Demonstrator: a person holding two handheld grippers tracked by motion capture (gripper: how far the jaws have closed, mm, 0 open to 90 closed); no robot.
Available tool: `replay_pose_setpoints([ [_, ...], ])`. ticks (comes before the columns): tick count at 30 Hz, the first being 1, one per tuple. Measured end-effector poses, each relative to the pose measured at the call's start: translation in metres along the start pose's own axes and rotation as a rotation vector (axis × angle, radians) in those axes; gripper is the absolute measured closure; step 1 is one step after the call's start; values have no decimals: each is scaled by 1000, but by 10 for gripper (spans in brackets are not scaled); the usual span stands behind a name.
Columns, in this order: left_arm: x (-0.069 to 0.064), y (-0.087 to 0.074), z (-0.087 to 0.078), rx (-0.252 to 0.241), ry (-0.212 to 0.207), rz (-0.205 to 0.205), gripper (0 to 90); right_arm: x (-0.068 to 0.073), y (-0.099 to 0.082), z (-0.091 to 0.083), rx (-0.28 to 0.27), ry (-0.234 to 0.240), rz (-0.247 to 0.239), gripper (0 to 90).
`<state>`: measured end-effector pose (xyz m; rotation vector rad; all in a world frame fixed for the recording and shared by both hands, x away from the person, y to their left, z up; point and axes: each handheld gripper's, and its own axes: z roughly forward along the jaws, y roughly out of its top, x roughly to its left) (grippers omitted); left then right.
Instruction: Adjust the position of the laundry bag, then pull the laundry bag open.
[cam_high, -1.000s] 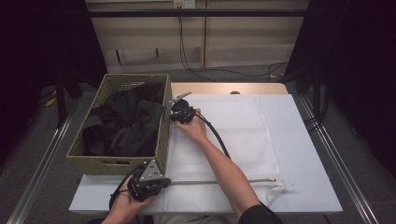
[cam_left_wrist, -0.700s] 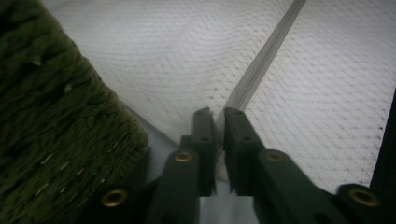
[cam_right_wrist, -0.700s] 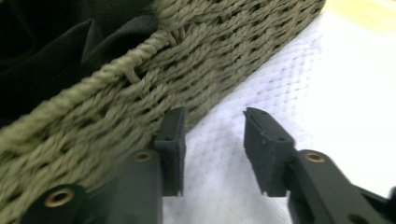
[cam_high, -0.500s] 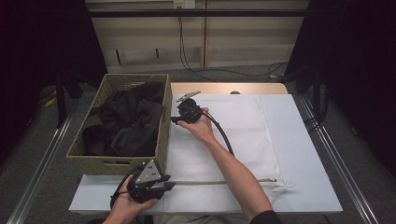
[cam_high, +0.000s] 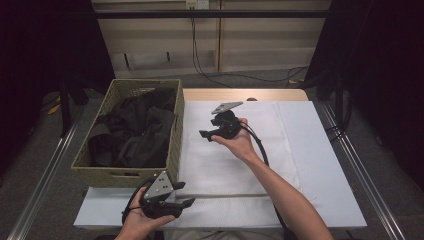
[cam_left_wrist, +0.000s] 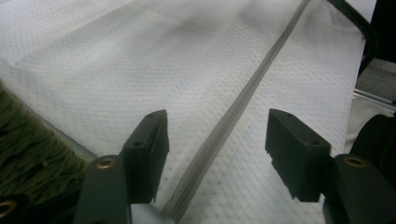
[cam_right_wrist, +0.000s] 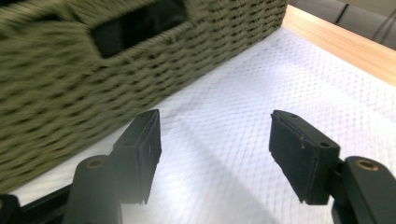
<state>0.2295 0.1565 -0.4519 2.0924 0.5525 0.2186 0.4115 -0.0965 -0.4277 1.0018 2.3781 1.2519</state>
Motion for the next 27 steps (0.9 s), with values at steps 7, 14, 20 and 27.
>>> replay_pose_setpoints([
  [7,-2,2,1,-33,28,17,323,-4,-13,-48,-20,-41,4,344],
  [14,-4,5,7,-38,27,33,282,-9,-33,-85,-16,-44,28,346],
  [20,-5,7,11,-48,17,20,263,-8,-48,-111,-8,-39,26,352],
  [27,-9,9,10,-51,29,13,246,-7,-76,-146,-13,-10,51,396],
])
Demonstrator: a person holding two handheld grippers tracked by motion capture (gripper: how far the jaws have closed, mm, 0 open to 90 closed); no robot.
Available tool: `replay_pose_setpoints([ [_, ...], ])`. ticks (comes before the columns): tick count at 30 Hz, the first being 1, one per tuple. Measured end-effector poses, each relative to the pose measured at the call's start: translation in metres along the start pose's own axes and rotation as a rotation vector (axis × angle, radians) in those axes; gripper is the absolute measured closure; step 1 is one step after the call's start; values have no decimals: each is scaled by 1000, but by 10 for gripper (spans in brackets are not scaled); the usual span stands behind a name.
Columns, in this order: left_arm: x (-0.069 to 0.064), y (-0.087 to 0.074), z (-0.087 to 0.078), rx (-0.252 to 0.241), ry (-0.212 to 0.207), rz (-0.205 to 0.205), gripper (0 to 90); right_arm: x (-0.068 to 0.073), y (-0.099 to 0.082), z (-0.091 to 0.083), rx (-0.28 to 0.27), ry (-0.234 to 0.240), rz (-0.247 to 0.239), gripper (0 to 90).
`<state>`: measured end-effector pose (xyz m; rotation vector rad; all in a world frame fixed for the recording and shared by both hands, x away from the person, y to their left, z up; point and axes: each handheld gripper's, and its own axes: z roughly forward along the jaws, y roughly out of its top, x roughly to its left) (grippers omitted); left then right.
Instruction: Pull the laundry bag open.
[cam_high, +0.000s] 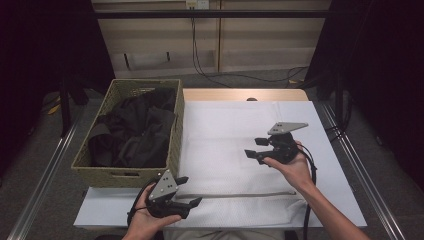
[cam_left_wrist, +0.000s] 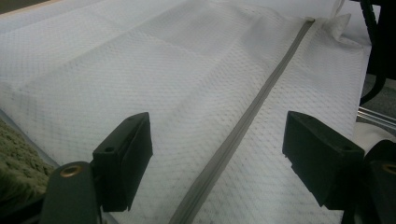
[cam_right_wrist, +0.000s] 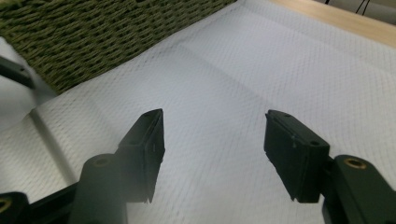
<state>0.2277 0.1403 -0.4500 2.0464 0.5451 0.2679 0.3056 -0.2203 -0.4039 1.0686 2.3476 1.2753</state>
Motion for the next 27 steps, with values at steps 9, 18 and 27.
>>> replay_pose_setpoints([
  [9,-11,8,11,12,-28,31,267,1,-36,-43,15,-4,25,541],
  [18,-17,27,37,2,-79,45,303,-11,-82,-86,33,-70,119,643],
  [27,-22,32,57,4,-100,26,271,-17,-121,-106,57,-112,211,645],
])
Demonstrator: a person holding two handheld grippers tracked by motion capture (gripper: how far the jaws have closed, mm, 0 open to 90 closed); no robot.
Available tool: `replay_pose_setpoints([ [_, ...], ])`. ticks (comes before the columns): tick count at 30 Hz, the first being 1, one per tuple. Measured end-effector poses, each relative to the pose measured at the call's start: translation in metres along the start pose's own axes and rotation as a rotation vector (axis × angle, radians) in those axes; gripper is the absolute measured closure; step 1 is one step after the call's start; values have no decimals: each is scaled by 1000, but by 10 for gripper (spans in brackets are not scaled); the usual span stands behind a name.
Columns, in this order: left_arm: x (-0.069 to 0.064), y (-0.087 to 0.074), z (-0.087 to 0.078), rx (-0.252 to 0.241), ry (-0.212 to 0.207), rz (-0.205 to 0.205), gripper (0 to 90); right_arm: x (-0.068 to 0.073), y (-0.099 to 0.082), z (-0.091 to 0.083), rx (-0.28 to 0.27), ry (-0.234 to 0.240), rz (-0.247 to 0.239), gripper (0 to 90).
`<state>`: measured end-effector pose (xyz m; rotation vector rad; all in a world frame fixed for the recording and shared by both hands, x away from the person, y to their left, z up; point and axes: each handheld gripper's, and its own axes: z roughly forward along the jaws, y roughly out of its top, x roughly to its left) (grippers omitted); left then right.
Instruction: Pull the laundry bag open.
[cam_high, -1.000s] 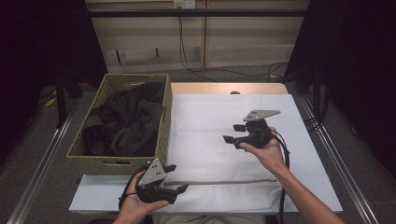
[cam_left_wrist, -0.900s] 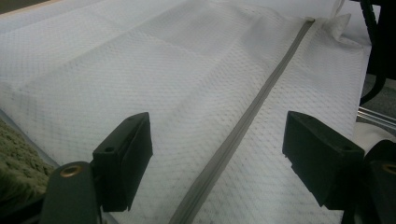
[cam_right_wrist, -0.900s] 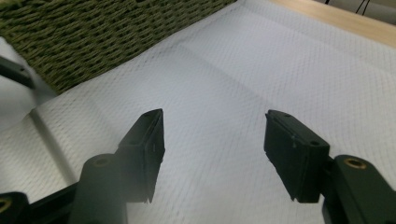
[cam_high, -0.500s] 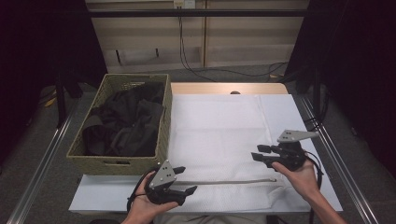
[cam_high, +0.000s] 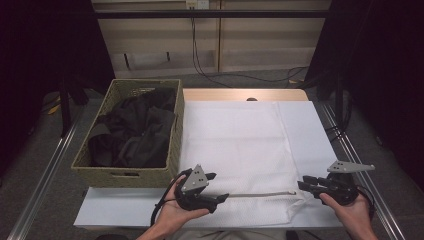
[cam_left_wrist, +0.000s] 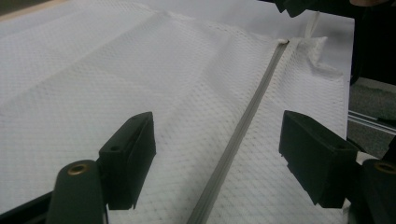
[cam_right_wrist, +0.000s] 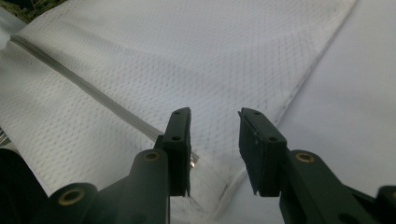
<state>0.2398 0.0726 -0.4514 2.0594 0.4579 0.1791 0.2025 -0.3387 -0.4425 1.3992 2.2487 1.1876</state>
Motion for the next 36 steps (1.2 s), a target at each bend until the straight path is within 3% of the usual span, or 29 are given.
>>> replay_pose_setpoints([
  [3,-7,-4,1,35,-11,25,271,-1,-7,-2,6,-19,8,638],
  [7,-12,-5,2,25,-29,39,271,1,-12,1,41,-24,13,627],
  [12,-11,-4,3,28,-26,23,258,2,-12,9,101,-25,10,622],
  [16,-11,-3,2,36,-25,45,256,1,-12,14,137,-32,13,620],
  [17,-13,-3,1,34,-26,30,253,2,-13,15,146,-28,15,608],
  [21,-16,-3,-1,39,-47,41,246,2,-14,19,183,-59,9,569],
  [23,-16,-3,0,33,-53,30,246,3,-14,21,203,-71,-24,569],
  [28,-13,-5,3,39,-43,16,245,9,-13,22,229,-109,-65,622],
  [30,-13,-4,3,55,-35,25,245,10,-13,23,231,-98,-82,728],
  [35,-17,-3,10,74,-45,45,240,11,-11,23,243,-82,-52,821],
  [36,-17,-3,11,70,-49,48,241,8,-11,23,229,-62,-49,831],
])
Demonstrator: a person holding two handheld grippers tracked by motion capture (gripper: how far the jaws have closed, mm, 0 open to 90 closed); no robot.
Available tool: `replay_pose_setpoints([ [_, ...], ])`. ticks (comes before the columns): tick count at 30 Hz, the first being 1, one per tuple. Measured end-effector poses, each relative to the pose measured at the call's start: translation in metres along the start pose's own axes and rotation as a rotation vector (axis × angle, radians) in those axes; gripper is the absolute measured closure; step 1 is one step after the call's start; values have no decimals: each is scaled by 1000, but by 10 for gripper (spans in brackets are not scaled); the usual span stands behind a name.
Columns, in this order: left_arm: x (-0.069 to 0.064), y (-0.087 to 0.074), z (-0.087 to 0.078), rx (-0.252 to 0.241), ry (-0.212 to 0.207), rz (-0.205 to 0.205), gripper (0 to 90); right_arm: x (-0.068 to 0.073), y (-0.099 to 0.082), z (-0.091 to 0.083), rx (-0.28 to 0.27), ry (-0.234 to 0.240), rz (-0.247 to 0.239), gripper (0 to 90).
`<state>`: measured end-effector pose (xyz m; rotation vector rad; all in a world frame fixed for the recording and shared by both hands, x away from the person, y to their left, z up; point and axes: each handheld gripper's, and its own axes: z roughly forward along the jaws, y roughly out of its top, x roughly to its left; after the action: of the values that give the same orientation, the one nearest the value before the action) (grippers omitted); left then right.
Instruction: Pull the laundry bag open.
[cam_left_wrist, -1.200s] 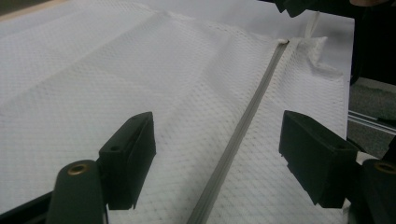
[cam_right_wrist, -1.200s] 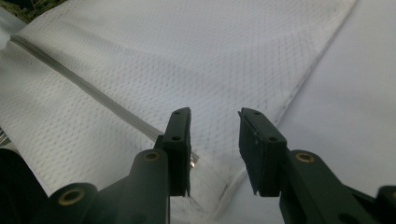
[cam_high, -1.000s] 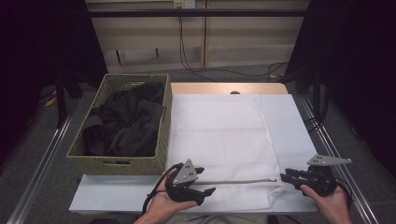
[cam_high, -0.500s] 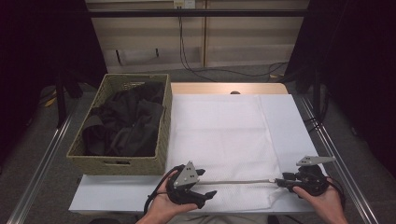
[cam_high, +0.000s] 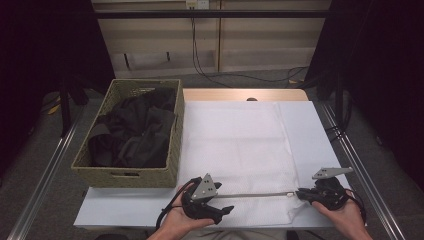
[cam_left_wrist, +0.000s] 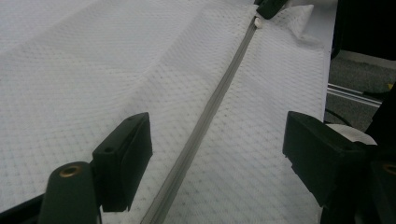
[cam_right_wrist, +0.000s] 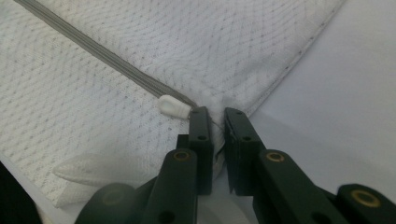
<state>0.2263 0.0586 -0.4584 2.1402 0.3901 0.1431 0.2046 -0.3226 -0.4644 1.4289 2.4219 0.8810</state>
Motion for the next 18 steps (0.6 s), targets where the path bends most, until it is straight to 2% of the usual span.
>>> replay_pose_setpoints([
  [2,-1,1,1,3,-7,6,246,-1,0,-1,5,5,4,834],
  [6,0,2,0,24,8,12,290,-1,0,-2,-13,14,12,840],
  [7,1,3,1,7,-3,-10,283,-2,0,-2,-19,11,5,841],
  [9,2,5,1,1,8,-20,253,-1,1,-3,-28,18,19,842],
  [13,5,9,2,-9,-2,-19,236,-1,4,-4,-52,6,5,842],
  [14,4,10,2,5,7,-7,242,-1,4,-5,-59,7,5,842],
  [17,1,13,3,-13,-23,-5,305,-2,5,-9,-75,9,15,843],
  [18,1,15,3,-6,-23,12,334,-2,5,-12,-100,17,15,843],
])
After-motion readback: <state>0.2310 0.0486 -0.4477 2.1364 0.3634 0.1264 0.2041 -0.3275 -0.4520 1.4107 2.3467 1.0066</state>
